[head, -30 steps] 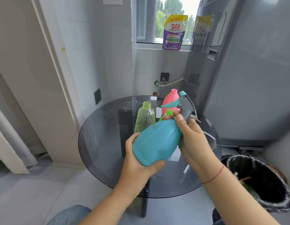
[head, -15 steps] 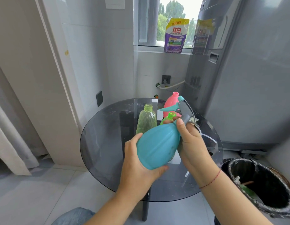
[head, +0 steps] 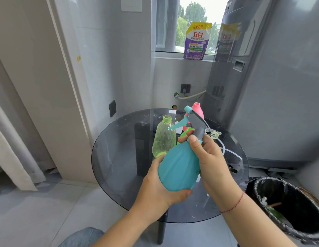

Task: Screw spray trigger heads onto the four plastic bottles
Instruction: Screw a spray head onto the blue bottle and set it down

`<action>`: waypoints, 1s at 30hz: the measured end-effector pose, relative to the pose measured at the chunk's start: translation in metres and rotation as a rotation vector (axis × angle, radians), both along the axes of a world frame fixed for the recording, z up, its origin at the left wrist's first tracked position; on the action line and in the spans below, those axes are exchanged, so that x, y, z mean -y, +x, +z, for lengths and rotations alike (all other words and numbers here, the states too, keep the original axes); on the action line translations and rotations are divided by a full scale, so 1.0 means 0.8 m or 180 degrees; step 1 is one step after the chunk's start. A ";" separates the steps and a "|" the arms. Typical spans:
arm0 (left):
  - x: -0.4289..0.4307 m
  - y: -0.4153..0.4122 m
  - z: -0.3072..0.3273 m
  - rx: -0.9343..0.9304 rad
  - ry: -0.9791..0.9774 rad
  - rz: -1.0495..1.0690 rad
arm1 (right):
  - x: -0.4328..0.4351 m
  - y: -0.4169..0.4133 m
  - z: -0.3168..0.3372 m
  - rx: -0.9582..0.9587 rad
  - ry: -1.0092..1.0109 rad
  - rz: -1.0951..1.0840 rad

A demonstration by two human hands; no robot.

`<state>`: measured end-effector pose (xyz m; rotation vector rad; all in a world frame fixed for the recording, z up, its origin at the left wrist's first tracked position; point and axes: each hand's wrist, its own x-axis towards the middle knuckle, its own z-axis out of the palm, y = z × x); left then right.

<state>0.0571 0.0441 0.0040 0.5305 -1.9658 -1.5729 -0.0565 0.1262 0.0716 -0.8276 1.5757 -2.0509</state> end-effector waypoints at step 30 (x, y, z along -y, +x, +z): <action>0.301 -0.005 0.007 0.0610 0.0021 0.0445 | 0.292 0.027 -0.068 -0.0658 0.1350 0.0093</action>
